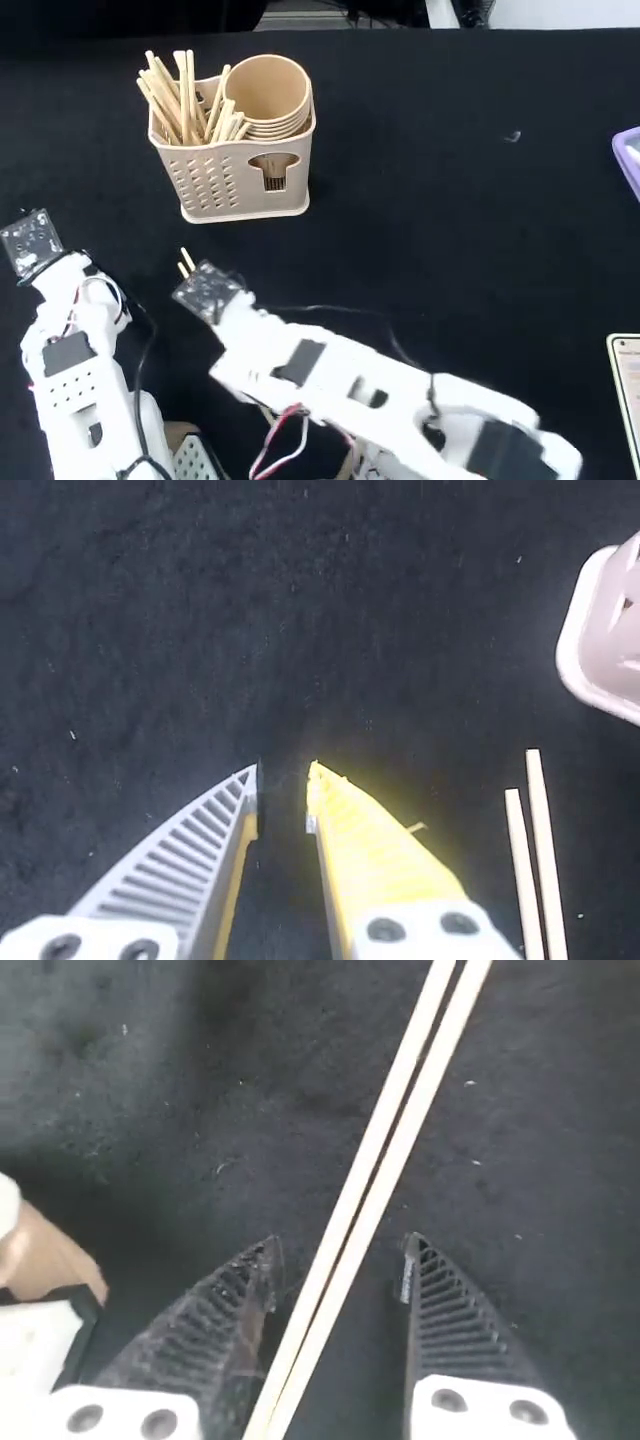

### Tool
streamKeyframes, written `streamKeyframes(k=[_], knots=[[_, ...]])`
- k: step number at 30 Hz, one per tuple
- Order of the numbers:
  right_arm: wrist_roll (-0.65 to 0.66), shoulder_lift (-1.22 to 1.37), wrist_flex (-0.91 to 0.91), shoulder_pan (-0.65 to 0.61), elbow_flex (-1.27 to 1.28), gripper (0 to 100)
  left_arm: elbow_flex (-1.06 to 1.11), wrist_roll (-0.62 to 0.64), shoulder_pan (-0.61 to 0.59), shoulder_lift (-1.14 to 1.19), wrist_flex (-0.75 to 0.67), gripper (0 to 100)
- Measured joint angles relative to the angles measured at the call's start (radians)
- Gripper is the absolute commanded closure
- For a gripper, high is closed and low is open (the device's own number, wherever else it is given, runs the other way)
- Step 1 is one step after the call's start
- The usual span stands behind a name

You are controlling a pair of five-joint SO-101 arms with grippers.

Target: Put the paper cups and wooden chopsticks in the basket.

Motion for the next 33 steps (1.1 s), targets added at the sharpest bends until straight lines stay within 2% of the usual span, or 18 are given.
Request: streamKeyframes(k=[10,12,14,15,23,30,33], knots=[[0.000,0.321,-0.003,-0.005,-0.184,80.9,0.015,0.000,0.000,-0.060,0.000,91],[0.000,0.339,0.021,-0.006,-0.209,86.7,0.015,0.000,0.000,-0.060,0.000,91],[0.000,0.347,0.058,-0.005,-0.235,98.2,0.015,0.000,0.000,-0.060,0.000,91],[0.005,0.351,0.071,-0.002,-0.244,98.9,0.015,0.000,0.000,-0.060,0.000,91],[0.186,0.354,0.092,0.176,-0.253,98.8,0.015,0.000,-0.005,-0.060,0.003,91],[0.249,0.167,0.281,0.209,-0.247,98.7,0.015,0.000,-0.005,-0.060,0.003,91],[0.259,0.074,0.282,0.210,-0.190,98.7,0.015,0.000,-0.005,-0.060,0.003,91]])
